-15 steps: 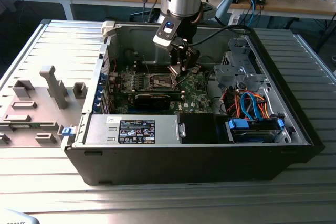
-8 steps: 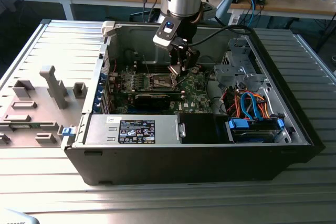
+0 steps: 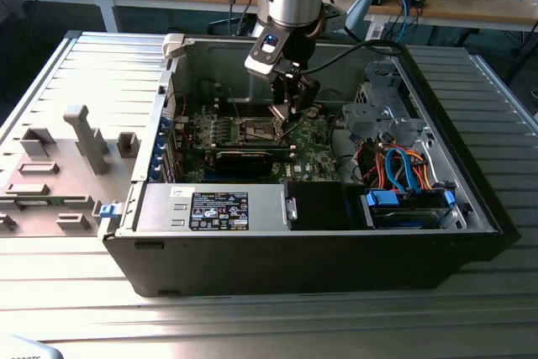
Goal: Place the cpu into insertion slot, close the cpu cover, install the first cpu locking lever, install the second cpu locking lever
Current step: 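Place the cpu into insertion slot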
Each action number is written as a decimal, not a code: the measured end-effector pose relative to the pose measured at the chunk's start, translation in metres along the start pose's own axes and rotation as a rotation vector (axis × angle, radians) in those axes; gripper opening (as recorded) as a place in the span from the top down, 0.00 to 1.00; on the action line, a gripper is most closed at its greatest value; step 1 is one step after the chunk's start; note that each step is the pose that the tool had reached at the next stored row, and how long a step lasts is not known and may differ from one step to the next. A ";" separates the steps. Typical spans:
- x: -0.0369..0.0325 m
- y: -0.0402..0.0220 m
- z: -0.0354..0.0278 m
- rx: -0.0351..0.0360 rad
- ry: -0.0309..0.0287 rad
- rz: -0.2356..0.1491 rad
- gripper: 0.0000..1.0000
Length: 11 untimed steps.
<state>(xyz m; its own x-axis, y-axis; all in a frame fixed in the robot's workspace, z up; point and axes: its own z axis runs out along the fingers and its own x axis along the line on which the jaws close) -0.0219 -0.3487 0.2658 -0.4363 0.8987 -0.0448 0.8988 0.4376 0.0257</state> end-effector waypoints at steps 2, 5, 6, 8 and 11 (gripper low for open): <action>0.0000 0.0000 0.0000 0.0000 0.0000 0.001 0.46; 0.0000 0.0000 0.0000 0.0001 -0.0001 0.003 0.46; 0.0000 0.0000 0.0000 0.0002 -0.0001 0.004 0.46; 0.0000 0.0000 0.0000 0.0002 -0.0002 0.005 0.46; 0.0000 0.0000 0.0000 0.0003 -0.0002 0.007 0.46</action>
<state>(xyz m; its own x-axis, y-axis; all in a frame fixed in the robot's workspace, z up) -0.0219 -0.3487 0.2658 -0.4301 0.9017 -0.0448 0.9018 0.4314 0.0257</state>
